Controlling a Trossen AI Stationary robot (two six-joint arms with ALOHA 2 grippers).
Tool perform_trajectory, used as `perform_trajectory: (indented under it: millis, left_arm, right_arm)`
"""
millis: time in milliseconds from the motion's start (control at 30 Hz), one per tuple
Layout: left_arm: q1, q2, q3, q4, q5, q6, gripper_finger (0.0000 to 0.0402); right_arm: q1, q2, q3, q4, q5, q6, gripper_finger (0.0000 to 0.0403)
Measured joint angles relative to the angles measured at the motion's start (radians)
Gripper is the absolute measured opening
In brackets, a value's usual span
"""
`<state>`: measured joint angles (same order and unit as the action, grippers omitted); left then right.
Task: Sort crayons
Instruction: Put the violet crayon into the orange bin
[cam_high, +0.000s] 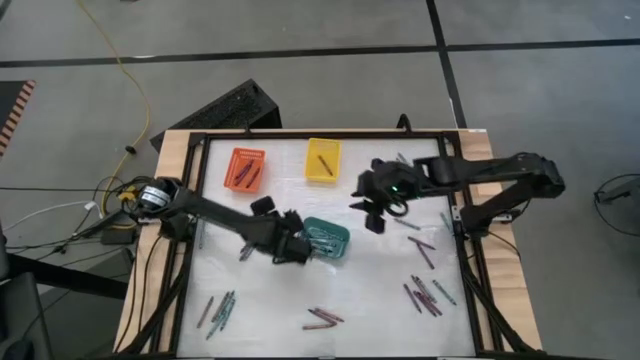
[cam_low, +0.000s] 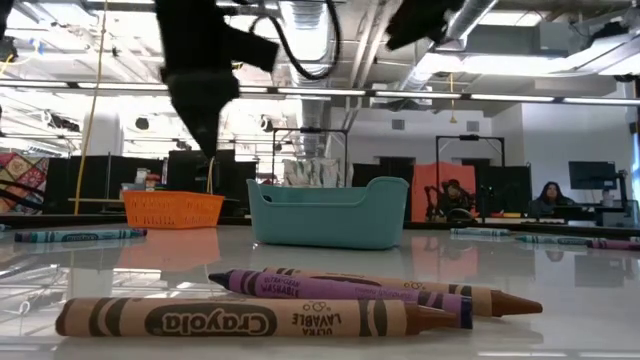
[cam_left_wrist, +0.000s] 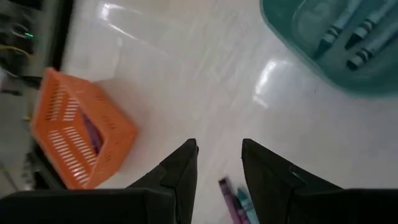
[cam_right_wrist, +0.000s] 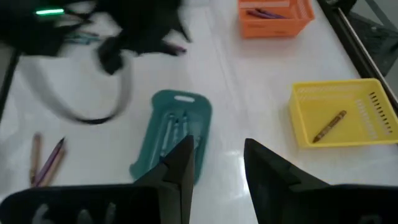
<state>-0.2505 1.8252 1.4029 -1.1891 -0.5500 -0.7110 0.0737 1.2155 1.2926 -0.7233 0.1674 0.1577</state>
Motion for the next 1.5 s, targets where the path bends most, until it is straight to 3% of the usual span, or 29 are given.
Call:
perform_trajectory:
  millis: [367, 633, 800, 933, 1133, 1267, 1500]
  left_arm:
    - [0.159, 0.0, 0.0, 0.153, 0.058, 0.183, 0.0116]
    - [0.199, -0.016, -0.003, 0.315, 0.055, 0.339, 0.0116]
    - [0.24, -0.186, -0.189, 0.592, 0.11, 0.4, 0.0116]
    - [0.28, -0.406, -0.417, 0.693, 0.209, 0.333, 0.0116]
    - [0.262, -0.648, -0.617, 0.57, 0.241, 0.118, 0.0116]
    - [0.221, -0.659, -0.639, 0.46, 0.24, -0.014, 0.0116]
    - [0.185, -0.531, -0.629, 0.423, 0.288, -0.081, 0.0116]
  right_arm:
    - [0.236, -0.085, 0.0, -0.111, 0.176, 0.058, 0.0132]
    - [0.317, -0.084, -0.002, -0.144, 0.2, 0.097, 0.0132]
    - [0.334, -0.084, -0.002, -0.144, 0.202, 0.105, 0.0132]
    - [0.339, -0.083, -0.002, -0.144, 0.202, 0.107, 0.0132]
    - [0.339, -0.083, -0.002, -0.143, 0.202, 0.099, 0.0132]
    - [0.338, -0.082, -0.002, -0.138, 0.202, 0.098, 0.0132]
    - [0.336, -0.082, -0.002, -0.12, 0.204, 0.097, 0.0132]
